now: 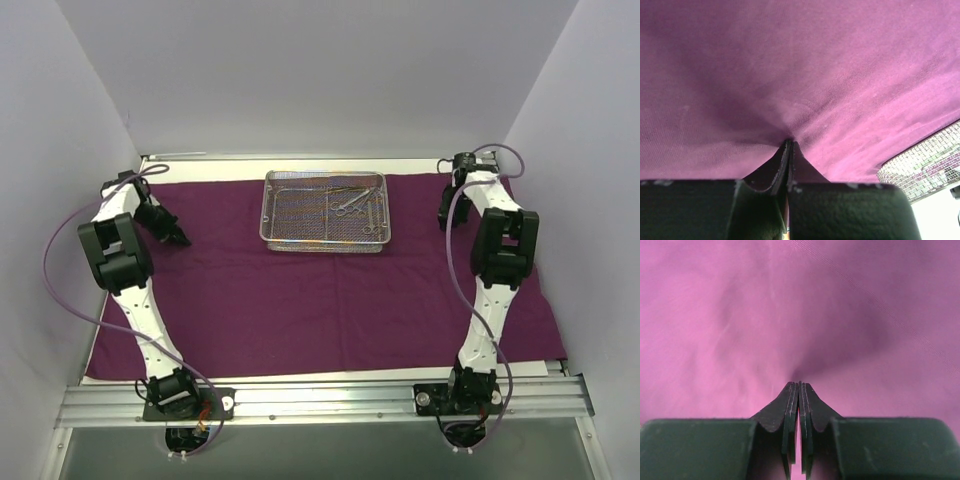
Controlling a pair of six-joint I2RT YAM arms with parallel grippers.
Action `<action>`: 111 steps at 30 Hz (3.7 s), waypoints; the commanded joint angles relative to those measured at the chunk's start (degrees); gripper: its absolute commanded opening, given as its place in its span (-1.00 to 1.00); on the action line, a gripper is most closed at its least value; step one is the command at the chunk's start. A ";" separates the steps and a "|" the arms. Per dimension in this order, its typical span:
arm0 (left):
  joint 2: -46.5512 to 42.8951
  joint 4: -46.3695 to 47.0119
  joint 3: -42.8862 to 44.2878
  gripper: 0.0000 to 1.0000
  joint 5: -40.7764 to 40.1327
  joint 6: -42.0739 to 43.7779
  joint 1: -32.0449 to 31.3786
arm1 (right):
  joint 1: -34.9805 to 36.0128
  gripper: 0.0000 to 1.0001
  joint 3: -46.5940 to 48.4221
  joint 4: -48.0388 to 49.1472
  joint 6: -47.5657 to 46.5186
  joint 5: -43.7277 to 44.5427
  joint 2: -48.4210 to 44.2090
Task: Open and lay out the surgical kit
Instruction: Smooth out the surgical kit at the center of the board, then pick up the container from the surgical kit.
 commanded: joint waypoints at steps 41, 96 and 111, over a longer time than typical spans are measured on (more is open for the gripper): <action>-13.30 4.38 -19.71 -0.62 -3.25 2.61 -1.41 | 6.84 -0.92 -31.93 2.45 4.22 -2.55 -18.95; -17.10 14.93 -5.83 0.76 2.66 4.02 -27.24 | 17.91 0.74 21.86 -4.94 -5.88 9.18 3.02; -14.62 10.71 1.37 0.61 -8.78 5.68 -29.10 | 17.47 0.66 9.12 6.83 -3.51 4.76 -4.53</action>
